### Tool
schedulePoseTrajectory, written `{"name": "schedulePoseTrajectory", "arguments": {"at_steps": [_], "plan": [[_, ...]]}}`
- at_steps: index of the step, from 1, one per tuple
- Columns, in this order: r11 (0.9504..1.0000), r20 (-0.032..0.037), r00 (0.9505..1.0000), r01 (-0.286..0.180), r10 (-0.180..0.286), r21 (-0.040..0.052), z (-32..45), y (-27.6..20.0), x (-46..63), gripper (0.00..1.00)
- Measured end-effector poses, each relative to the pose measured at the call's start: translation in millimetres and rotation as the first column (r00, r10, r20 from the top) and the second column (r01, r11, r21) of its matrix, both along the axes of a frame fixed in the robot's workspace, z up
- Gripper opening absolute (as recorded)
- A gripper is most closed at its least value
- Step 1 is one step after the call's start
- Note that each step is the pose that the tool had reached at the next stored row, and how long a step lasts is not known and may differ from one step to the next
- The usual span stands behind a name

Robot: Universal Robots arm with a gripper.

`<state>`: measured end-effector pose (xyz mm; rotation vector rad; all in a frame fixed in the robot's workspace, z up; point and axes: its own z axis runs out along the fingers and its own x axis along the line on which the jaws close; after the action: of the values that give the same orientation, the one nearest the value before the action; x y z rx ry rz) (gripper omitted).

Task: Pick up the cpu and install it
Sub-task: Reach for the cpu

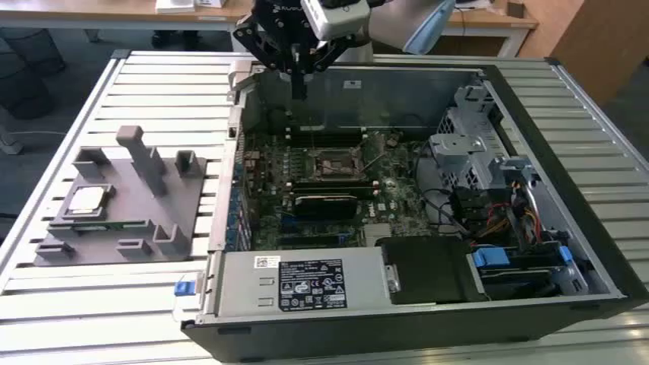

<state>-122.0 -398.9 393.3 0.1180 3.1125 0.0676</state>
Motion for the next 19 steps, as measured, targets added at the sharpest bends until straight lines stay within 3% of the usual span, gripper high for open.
{"name": "schedulePoseTrajectory", "arguments": {"at_steps": [19], "plan": [[1.0,-0.0001,1.0,0.0,0.0,-0.0001,-0.6,0.0,-10.5,0.11]]}}
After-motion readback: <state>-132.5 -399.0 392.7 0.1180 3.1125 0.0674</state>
